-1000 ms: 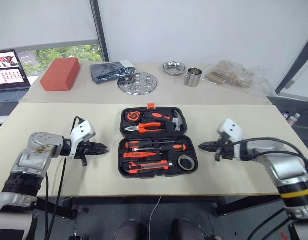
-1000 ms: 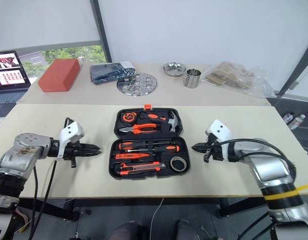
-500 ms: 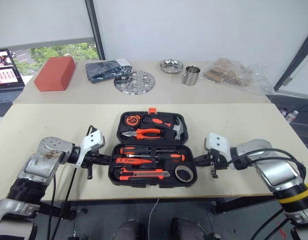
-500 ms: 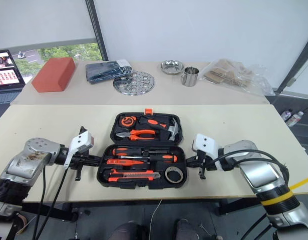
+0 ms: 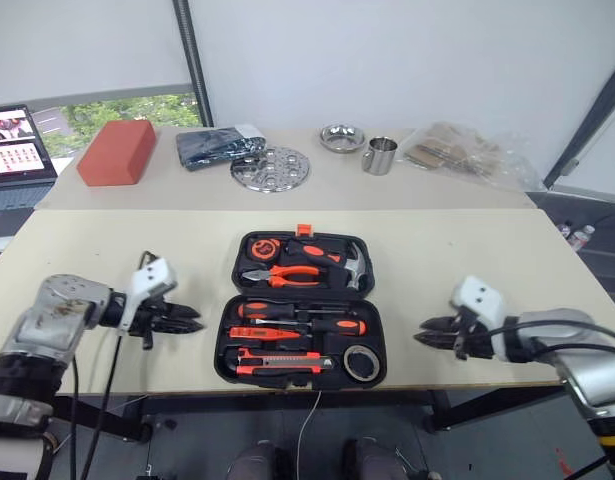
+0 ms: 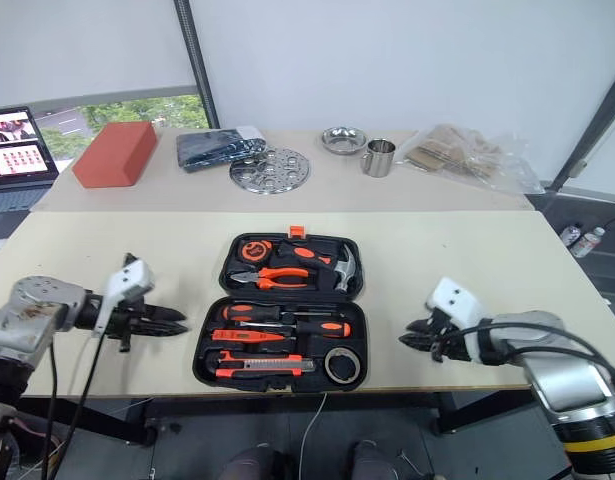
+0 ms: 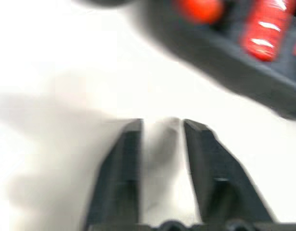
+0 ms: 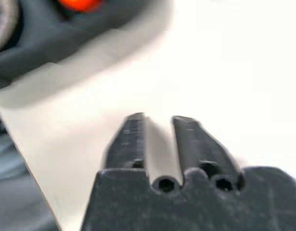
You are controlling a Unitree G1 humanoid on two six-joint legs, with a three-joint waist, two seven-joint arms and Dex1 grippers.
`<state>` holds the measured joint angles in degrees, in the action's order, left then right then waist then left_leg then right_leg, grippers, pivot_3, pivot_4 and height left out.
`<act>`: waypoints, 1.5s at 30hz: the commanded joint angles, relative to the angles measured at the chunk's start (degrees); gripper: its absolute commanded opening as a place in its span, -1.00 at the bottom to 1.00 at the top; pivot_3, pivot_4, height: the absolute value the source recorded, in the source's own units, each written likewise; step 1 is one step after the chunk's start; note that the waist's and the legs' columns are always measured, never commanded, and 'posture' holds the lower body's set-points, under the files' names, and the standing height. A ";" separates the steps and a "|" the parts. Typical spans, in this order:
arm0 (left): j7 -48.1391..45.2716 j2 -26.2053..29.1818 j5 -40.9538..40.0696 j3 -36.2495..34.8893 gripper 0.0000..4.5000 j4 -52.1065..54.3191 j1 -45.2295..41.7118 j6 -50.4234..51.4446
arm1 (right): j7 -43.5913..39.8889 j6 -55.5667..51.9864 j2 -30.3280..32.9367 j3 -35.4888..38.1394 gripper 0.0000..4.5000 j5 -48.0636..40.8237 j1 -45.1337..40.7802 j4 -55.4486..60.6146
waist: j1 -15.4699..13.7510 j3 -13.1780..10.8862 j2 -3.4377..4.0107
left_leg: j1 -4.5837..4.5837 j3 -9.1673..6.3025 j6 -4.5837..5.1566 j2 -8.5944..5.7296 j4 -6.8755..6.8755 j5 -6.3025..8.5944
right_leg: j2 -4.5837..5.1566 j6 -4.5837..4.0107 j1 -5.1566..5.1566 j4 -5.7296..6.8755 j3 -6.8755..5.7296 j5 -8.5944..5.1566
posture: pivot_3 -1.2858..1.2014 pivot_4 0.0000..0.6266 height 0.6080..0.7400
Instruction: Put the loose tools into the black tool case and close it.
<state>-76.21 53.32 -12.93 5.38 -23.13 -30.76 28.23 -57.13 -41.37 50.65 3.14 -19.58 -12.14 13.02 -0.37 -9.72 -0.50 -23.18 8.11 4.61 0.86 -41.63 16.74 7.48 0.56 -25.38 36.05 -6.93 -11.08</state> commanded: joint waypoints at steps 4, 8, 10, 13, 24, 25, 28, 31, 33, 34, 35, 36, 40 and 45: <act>10.93 -9.70 -3.28 -5.13 0.78 -10.27 -16.45 16.54 | 10.86 -17.28 -10.74 4.22 0.75 -8.95 -16.78 -3.98 | -0.09 -0.05 -0.13 | -0.19 -0.07 0.39 -0.01 -0.02 -0.47 | -0.07 -0.05 -0.12 0.05 -0.02 0.22 | 0.03 -0.52 0.91; 14.77 -15.14 -4.31 -6.36 1.00 -15.45 -22.66 20.96 | 19.19 -20.90 -17.35 2.29 0.97 -6.03 -24.67 -12.16 | -0.11 -0.01 -0.17 | -0.35 0.02 0.56 -0.09 -0.06 -0.52 | -0.12 -0.40 -0.25 0.13 -0.03 0.43 | 0.03 -0.52 0.91; 16.04 -17.18 -3.67 -6.11 1.00 -17.74 -24.48 21.26 | 20.84 -21.45 -19.06 0.88 0.97 -5.01 -26.71 -15.14 | -0.14 -0.01 -0.17 | -0.66 0.07 0.58 -0.16 -0.05 -0.54 | -0.15 -0.36 -0.53 0.19 -0.08 0.40 | 0.03 -0.52 0.91; 17.89 -19.18 -1.35 -4.60 1.00 -20.63 -25.36 19.99 | 22.90 -19.87 -20.97 -1.03 0.97 -2.96 -28.41 -19.15 | 0.27 0.00 -0.17 | -1.06 0.09 0.59 -0.28 -0.03 -0.54 | -0.27 -0.28 -0.87 0.25 -0.17 0.39 | 0.03 -0.52 0.91; 16.80 -20.51 -2.18 -4.58 -0.80 -19.46 -24.15 22.44 | 26.38 -18.18 -25.39 -1.93 -0.53 -1.19 -30.13 -22.15 | 1.04 0.01 -0.16 | -0.46 0.09 0.43 -0.41 0.33 -0.64 | -0.12 -0.08 -0.39 0.01 -0.03 0.26 | 0.03 -0.52 0.91; 16.82 -20.87 -2.53 -4.96 -0.91 -18.79 -23.78 22.04 | 26.43 -17.76 -25.49 -2.00 -0.69 -1.11 -30.04 -21.72 | 1.06 0.02 -0.16 | -0.38 0.08 0.43 -0.41 0.33 -0.64 | -0.10 -0.03 -0.33 0.03 -0.03 0.23 | 0.03 -0.52 0.91; 16.48 -22.09 -3.44 -6.14 -1.00 -16.78 -23.08 19.74 | 26.01 -14.73 -26.04 -1.65 -1.00 -1.30 -30.66 -20.80 | 1.10 0.02 -0.16 | 0.01 0.07 0.39 -0.40 0.40 -0.62 | -0.08 -0.06 0.02 0.02 0.01 0.24 | 0.03 -0.52 0.91; 18.63 -24.35 -3.60 -8.37 -1.00 -14.55 -23.71 13.08 | 26.77 -9.08 -26.54 -1.10 -1.00 -0.09 -32.96 -20.98 | 1.00 0.01 -0.16 | 0.03 0.06 0.37 -0.39 0.40 -0.61 | -0.03 -0.19 0.04 0.03 0.01 0.32 | 0.03 -0.52 0.91; 20.92 -25.61 -2.84 -9.28 -1.00 -14.36 -24.44 8.59 | 27.59 -6.24 -26.83 -0.49 -1.00 0.71 -34.16 -21.62 | 0.81 0.00 -0.16 | -0.04 0.04 0.35 -0.42 0.39 -0.60 | 0.03 -0.26 0.00 0.03 -0.01 0.38 | 0.03 -0.52 0.91; 21.90 -26.39 -2.90 -10.07 -1.00 -14.10 -25.00 5.68 | 28.28 -4.64 -27.07 0.21 -1.00 1.02 -34.99 -22.16 | 0.80 0.00 -0.16 | -0.13 0.05 0.25 -0.43 0.38 -0.55 | 0.06 -0.27 -0.09 0.02 0.00 0.44 | 0.03 -0.52 0.91; 22.58 -27.02 -3.07 -10.73 -1.00 -13.94 -25.58 3.35 | 28.93 -3.04 -27.32 0.88 -1.00 1.37 -35.74 -22.69 | 0.79 0.00 -0.16 | -0.19 0.06 0.17 -0.45 0.38 -0.53 | 0.07 -0.26 -0.14 0.02 0.01 0.46 | 0.03 -0.52 0.91; 22.57 -27.49 -3.12 -11.06 -1.00 -13.52 -25.91 0.58 | 29.33 -0.94 -27.34 1.08 -1.00 2.06 -36.22 -23.04 | 0.79 0.00 -0.16 | -0.29 0.06 0.21 -0.47 0.37 -0.57 | 0.08 -0.26 -0.24 0.04 0.01 0.48 | 0.03 -0.52 0.91; 22.46 -28.47 -2.74 -11.49 -1.00 -13.00 -26.36 -6.55 | 30.20 8.18 -26.88 0.18 -1.00 6.24 -36.31 -23.94 | 1.12 0.00 -0.16 | -0.75 0.12 0.42 -0.53 0.45 -0.91 | 0.01 -0.28 -0.80 0.18 0.00 0.50 | 0.03 -0.52 0.91; 21.47 -27.98 -0.56 -9.50 -1.00 -10.26 -22.17 -14.06 | 29.18 19.20 -25.39 -4.05 -1.00 12.72 -30.50 -20.91 | 1.65 0.00 -0.16 | -0.76 0.12 0.39 -0.65 0.96 -0.95 | -0.10 -0.20 -0.89 0.01 -0.12 0.45 | 0.03 -0.52 0.91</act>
<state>-52.05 25.96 -13.30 -5.49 -38.40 -53.29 18.61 -26.39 -29.04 25.18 1.27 -8.38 -43.15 -13.56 1.28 -9.73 -0.66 -23.94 8.22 4.99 0.19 -40.59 15.79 7.38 0.42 -26.27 36.03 -7.05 -10.68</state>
